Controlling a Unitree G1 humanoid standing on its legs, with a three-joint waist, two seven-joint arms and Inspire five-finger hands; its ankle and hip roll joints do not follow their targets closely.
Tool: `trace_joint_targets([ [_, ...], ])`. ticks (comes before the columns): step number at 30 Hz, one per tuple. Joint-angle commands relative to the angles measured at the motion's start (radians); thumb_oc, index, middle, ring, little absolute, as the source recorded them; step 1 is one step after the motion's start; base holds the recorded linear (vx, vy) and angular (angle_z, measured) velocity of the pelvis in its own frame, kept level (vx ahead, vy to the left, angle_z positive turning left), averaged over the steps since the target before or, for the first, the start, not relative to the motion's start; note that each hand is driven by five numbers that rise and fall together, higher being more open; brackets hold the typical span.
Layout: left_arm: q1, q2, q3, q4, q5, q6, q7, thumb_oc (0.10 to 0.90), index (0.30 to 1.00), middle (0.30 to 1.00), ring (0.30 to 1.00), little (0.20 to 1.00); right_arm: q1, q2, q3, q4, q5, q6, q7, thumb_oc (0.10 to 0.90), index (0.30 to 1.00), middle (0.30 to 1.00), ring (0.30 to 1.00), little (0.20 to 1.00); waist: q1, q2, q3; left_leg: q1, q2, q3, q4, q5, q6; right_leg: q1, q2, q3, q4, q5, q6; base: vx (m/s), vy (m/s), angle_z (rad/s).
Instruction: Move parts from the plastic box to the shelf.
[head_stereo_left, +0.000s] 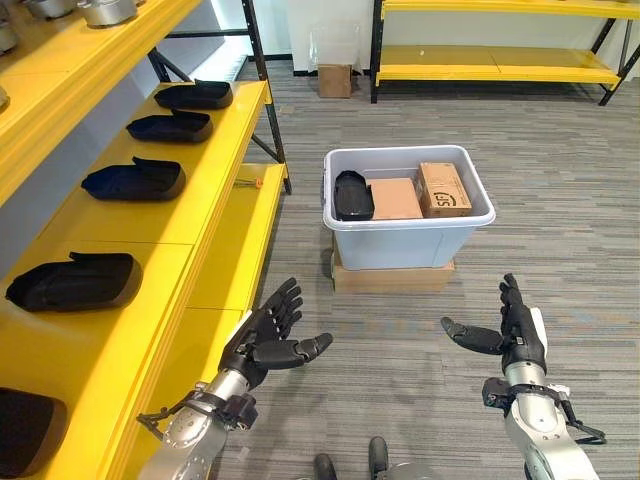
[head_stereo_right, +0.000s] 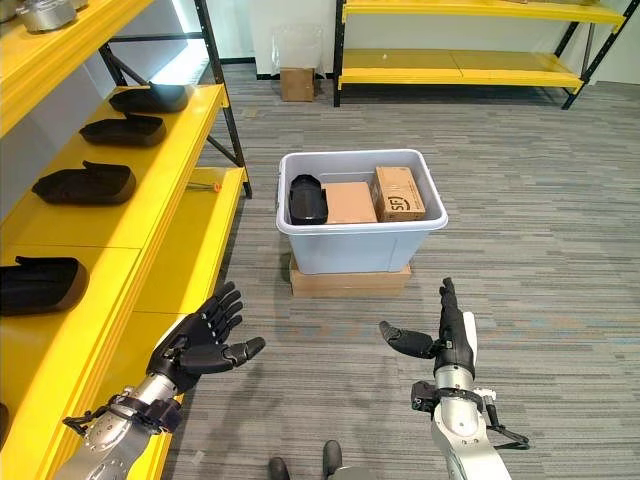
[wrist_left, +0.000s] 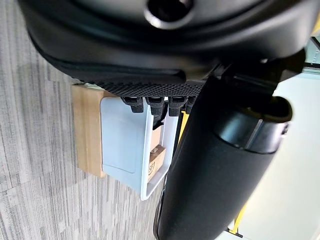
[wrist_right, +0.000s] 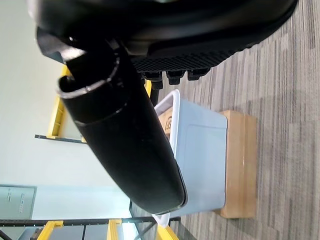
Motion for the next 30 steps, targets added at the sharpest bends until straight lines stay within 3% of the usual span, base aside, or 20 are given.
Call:
trace_joint_targets([
  [1, -0.054, 0.004, 0.063, -0.083, 0.003, -0.111, -0.033, 0.9, 1.0, 1.0, 1.0, 1.0, -0.092, -0.035, -0.015, -0.069, -0.049, -0.084, -0.001, 0.9, 1.0, 1.0, 1.0, 1.0, 0.01, -0.037, -0.061, -0.027, -0.027, -0.019, -0.009, -0.024, -0.008, 0.022, 0.0, -0.024, 0.073, -0.062, 0.072, 0.04, 0.059, -0.03],
  [3, -0.055, 0.005, 0.066, -0.078, 0.001, -0.117, -0.032, 0.9, 1.0, 1.0, 1.0, 1.0, -0.095, -0.039, -0.024, -0.077, -0.062, -0.072, 0.0, 0.9, 1.0, 1.0, 1.0, 1.0, 0.008, -0.045, -0.064, -0.03, -0.028, -0.005, -0.009, -0.03, 0.004, -0.003, 0.002, -0.023, 0.144, -0.056, 0.083, 0.05, 0.083, -0.05],
  [4, -0.055, 0.009, 0.076, -0.08, -0.003, -0.12, -0.024, 0.9, 1.0, 1.0, 1.0, 1.0, -0.092, -0.042, -0.038, -0.083, -0.053, -0.063, 0.004, 0.9, 1.0, 1.0, 1.0, 1.0, 0.004, -0.05, -0.055, -0.033, -0.026, 0.002, -0.009, -0.03, 0.02, -0.063, 0.015, -0.021, 0.308, -0.031, 0.103, 0.02, 0.087, -0.12],
  [5, -0.057, 0.01, 0.082, -0.081, -0.001, -0.12, -0.017, 0.9, 1.0, 1.0, 1.0, 1.0, -0.093, -0.042, -0.043, -0.085, -0.049, -0.062, -0.001, 0.9, 1.0, 1.0, 1.0, 1.0, 0.007, -0.051, -0.044, -0.036, -0.023, -0.004, -0.009, -0.03, 0.027, -0.109, 0.01, -0.023, 0.398, -0.01, 0.12, -0.01, 0.057, -0.14],
  [8, -0.06, 0.009, 0.095, -0.08, 0.0, -0.119, -0.004, 0.9, 1.0, 1.0, 1.0, 1.0, -0.1, -0.041, -0.049, -0.075, -0.045, -0.078, -0.019, 0.9, 1.0, 1.0, 1.0, 1.0, 0.017, -0.059, -0.026, -0.037, -0.024, -0.019, -0.009, -0.031, 0.032, -0.164, -0.032, -0.046, 0.447, 0.015, 0.141, 0.0, -0.012, -0.06],
  [11, -0.06, 0.01, 0.115, -0.088, -0.008, -0.109, 0.02, 0.9, 1.0, 1.0, 1.0, 1.0, -0.113, -0.036, -0.065, -0.066, -0.025, -0.095, -0.04, 0.9, 1.0, 1.0, 1.0, 1.0, 0.027, -0.068, -0.005, -0.013, -0.014, -0.051, -0.009, -0.046, 0.029, -0.193, -0.093, -0.067, 0.357, 0.055, 0.149, 0.07, -0.129, 0.0],
  [13, -0.069, 0.014, 0.126, -0.092, 0.003, -0.094, 0.055, 0.9, 1.0, 1.0, 1.0, 1.0, -0.125, -0.019, -0.077, -0.065, -0.02, -0.106, -0.059, 0.9, 1.0, 1.0, 1.0, 1.0, 0.024, -0.071, 0.01, 0.011, 0.002, -0.099, -0.009, -0.061, 0.019, -0.23, -0.137, -0.017, 0.249, 0.15, 0.17, 0.11, -0.258, 0.07],
  [14, -0.069, 0.014, 0.126, -0.092, 0.003, -0.094, 0.055, 0.9, 1.0, 1.0, 1.0, 1.0, -0.125, -0.019, -0.077, -0.065, -0.02, -0.106, -0.059, 0.9, 1.0, 1.0, 1.0, 1.0, 0.024, -0.071, 0.01, 0.011, 0.002, -0.099, -0.009, -0.061, 0.019, -0.23, -0.137, -0.017, 0.249, 0.15, 0.17, 0.12, -0.294, 0.23],
  [15, -0.072, 0.02, 0.124, -0.087, 0.007, -0.096, 0.063, 0.9, 1.0, 1.0, 1.0, 1.0, -0.123, -0.008, -0.089, -0.071, -0.013, -0.102, -0.055, 0.9, 1.0, 1.0, 1.0, 1.0, 0.02, -0.071, 0.012, 0.025, 0.019, -0.119, -0.009, -0.073, 0.009, -0.25, -0.173, 0.015, 0.165, 0.2, 0.187, 0.11, -0.248, 0.27],
  [17, -0.067, 0.028, 0.118, -0.086, 0.014, -0.111, 0.062, 0.9, 1.0, 1.0, 1.0, 1.0, -0.119, -0.002, -0.099, -0.077, -0.011, -0.093, -0.041, 0.9, 1.0, 1.0, 1.0, 1.0, 0.018, -0.069, 0.016, 0.047, 0.041, -0.113, -0.009, -0.088, -0.005, -0.259, -0.21, 0.018, 0.072, 0.229, 0.203, 0.16, -0.304, 0.34],
  [19, -0.027, 0.029, 0.12, -0.097, 0.013, -0.135, 0.05, 0.9, 1.0, 1.0, 1.0, 1.0, -0.101, 0.003, -0.103, -0.089, -0.011, -0.086, -0.022, 0.9, 1.0, 1.0, 1.0, 1.0, 0.025, -0.072, 0.018, 0.092, 0.067, -0.073, -0.009, -0.107, -0.025, -0.243, -0.238, -0.033, -0.013, 0.245, 0.217, 0.23, -0.38, 0.38],
  [21, -0.01, 0.027, 0.112, -0.097, 0.01, -0.146, 0.042, 0.9, 1.0, 1.0, 1.0, 1.0, -0.086, -0.005, -0.097, -0.093, -0.002, -0.094, -0.025, 0.9, 1.0, 1.0, 1.0, 1.0, 0.022, -0.076, 0.01, 0.101, 0.075, -0.072, -0.009, -0.108, -0.032, -0.222, -0.225, -0.027, -0.045, 0.231, 0.216, 0.22, -0.39, 0.2],
  [23, 0.001, 0.021, 0.091, -0.099, 0.005, -0.183, 0.042, 0.9, 1.0, 1.0, 1.0, 1.0, -0.05, -0.019, -0.095, -0.113, -0.007, -0.099, -0.04, 0.9, 1.0, 1.0, 1.0, 1.0, 0.004, -0.083, -0.007, 0.099, 0.075, -0.105, -0.009, -0.106, -0.038, -0.184, -0.203, 0.043, -0.051, 0.217, 0.209, 0.21, -0.41, 0.39],
  [25, 0.003, 0.02, 0.091, -0.104, -0.017, -0.222, 0.077, 0.9, 1.0, 1.0, 1.0, 1.0, -0.047, -0.022, -0.088, -0.11, -0.029, -0.09, -0.056, 0.9, 1.0, 1.0, 1.0, 1.0, -0.002, -0.086, -0.009, 0.104, 0.083, -0.104, -0.009, -0.106, -0.045, -0.16, -0.2, 0.047, -0.045, 0.208, 0.207, 0.14, -0.267, 0.71],
  [30, -0.004, -0.021, 0.097, -0.12, -0.058, -0.21, 0.133, 0.9, 1.0, 1.0, 1.0, 1.0, -0.062, -0.045, -0.076, -0.076, -0.049, -0.069, -0.065, 0.9, 1.0, 1.0, 1.0, 1.0, -0.017, -0.08, -0.039, 0.12, 0.132, -0.087, -0.009, -0.085, -0.093, -0.082, -0.168, 0.043, -0.049, 0.134, 0.168, 0.16, -0.218, -0.1],
])
